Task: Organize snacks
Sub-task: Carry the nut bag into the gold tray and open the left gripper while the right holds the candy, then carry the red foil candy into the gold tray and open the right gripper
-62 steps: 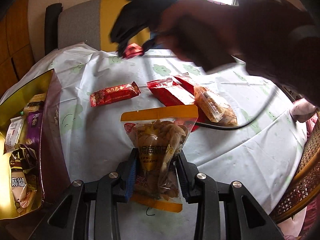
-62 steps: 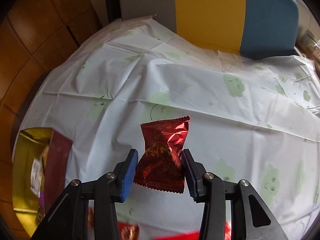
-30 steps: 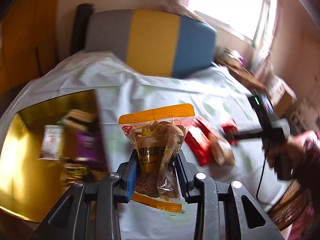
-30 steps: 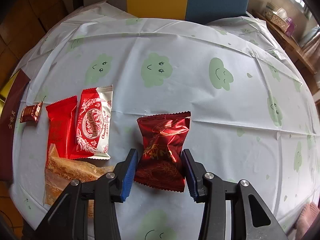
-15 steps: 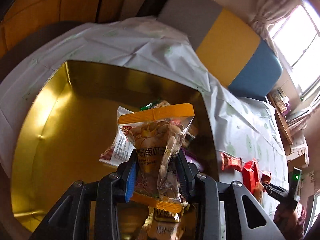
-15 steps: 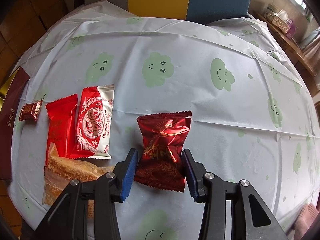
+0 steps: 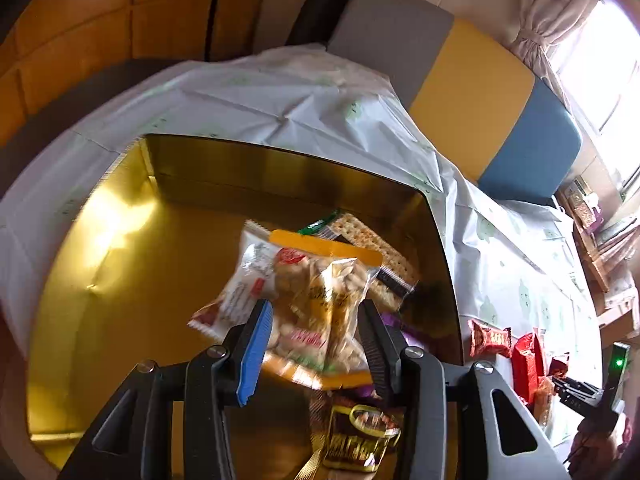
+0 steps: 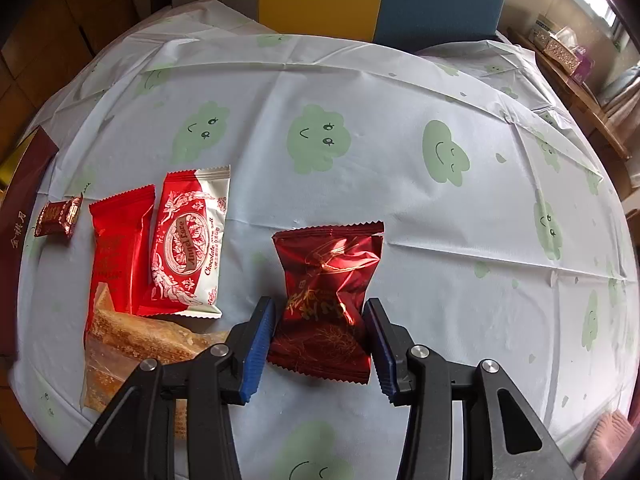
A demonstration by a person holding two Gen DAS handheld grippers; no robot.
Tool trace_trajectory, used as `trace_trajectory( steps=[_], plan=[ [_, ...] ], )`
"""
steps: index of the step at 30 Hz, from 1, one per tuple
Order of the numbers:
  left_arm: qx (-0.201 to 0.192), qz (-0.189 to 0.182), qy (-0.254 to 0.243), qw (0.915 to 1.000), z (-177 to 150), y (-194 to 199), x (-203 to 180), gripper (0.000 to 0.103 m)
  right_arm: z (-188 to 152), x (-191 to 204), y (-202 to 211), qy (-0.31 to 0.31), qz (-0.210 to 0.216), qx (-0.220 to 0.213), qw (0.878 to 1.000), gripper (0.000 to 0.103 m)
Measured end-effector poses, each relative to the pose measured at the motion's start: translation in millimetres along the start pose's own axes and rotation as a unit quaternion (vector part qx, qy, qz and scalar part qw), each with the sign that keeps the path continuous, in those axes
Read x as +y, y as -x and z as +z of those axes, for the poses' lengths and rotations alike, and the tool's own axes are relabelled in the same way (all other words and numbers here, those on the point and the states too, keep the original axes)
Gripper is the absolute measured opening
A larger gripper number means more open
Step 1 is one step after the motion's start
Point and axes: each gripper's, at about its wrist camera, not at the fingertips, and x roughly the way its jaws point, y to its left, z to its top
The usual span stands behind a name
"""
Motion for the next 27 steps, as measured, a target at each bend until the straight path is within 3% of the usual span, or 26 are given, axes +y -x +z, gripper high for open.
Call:
trace_trajectory(
  steps=[8, 18, 27],
  plan=[
    [-0.029, 0.040, -0.011, 0.9987, -34, 30, -1, 0.045, 0, 4, 2, 0.011, -0.012, -0.004, 1.000, 0.046],
    [-0.071, 0.068, -0.062, 0.9932, -61, 64, -8, 0.045, -1, 4, 6, 0.006, -0.016, -0.012, 1.000, 0.046],
    [-0.072, 0.076, -0.058, 0.9929, -67, 66, 0, 0.045, 4, -7, 21, -0.022, -0.012, -0.050, 0.998, 0.046]
  ],
)
